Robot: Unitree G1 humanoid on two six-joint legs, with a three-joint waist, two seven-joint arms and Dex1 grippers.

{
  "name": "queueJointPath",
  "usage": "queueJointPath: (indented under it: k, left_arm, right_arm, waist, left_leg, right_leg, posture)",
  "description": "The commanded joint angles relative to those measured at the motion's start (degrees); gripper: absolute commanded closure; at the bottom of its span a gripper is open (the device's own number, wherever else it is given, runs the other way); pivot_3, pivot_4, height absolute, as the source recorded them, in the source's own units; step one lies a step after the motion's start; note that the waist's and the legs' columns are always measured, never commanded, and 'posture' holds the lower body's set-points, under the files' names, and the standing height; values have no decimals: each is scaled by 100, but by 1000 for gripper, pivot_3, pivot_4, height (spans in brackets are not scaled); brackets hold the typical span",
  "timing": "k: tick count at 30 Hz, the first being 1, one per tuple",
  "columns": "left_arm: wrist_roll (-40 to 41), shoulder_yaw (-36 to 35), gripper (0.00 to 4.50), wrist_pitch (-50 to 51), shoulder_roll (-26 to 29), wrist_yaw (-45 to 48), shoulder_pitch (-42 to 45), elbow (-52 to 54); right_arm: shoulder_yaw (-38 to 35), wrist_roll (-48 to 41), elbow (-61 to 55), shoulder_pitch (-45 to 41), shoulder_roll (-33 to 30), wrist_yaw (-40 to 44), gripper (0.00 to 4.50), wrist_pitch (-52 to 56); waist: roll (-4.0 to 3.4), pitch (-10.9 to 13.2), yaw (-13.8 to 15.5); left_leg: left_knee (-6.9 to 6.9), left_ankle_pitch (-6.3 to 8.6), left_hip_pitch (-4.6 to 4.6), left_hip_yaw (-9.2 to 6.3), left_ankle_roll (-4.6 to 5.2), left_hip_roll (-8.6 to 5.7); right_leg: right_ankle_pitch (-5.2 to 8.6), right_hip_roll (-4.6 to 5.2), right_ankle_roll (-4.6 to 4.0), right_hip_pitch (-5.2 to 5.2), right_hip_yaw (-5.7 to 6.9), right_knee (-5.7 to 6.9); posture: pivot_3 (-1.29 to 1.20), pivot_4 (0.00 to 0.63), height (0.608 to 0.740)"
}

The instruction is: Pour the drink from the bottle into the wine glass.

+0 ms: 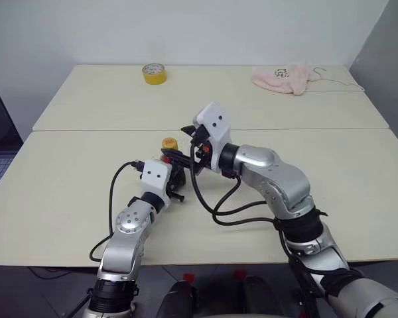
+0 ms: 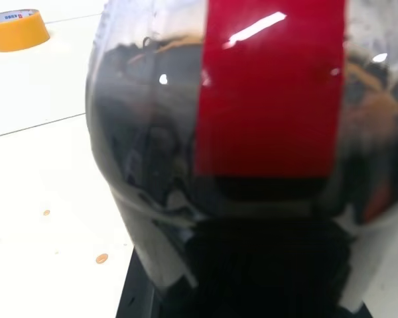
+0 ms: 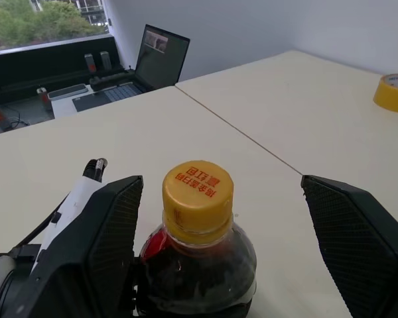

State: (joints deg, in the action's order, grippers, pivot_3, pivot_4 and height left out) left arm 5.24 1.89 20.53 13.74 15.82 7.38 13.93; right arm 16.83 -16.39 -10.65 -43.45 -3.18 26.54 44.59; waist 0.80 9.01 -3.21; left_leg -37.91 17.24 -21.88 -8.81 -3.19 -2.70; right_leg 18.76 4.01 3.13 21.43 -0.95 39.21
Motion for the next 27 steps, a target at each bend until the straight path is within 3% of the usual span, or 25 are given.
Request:
queueJointPath:
  k: [1, 11, 20, 27]
  left_arm:
    - [16, -47, 3708, -181, 9, 15, 31, 262]
    - [12, -20, 3708, -100, -7, -8, 81, 308]
    - [8, -19, 3708, -66, -10, -28, 67, 350]
    - [19, -28, 3708, -66, -9, -23, 56, 338]
  right_arm:
    - [40, 62, -34, -119, 88, 15, 428, -219]
    - [106, 155, 92, -110, 131, 82, 428, -332]
    - [119, 213, 114, -96, 148, 113, 3288, -428]
    - [-12, -36, 252, 34, 282, 495, 3286, -1110]
  waist:
    - [0, 0, 0]
    - [0, 0, 0]
    - [0, 0, 0]
    - [0, 0, 0]
  left_leg:
    - [0, 0, 0, 0, 0, 0]
    - [0, 0, 0, 0, 0, 1]
    - [0, 0, 0, -1, 0, 1]
    - [1, 0, 0, -1, 0, 1]
  right_leg:
    - [0, 0, 0, 0, 0, 0]
    - [0, 0, 0, 0, 0, 0]
    - [0, 0, 0, 1, 0, 0]
    - [0, 0, 0, 1, 0, 0]
  posture:
    - [0, 150, 740]
    - [0, 150, 740]
    - [0, 150, 740]
    - [0, 150, 740]
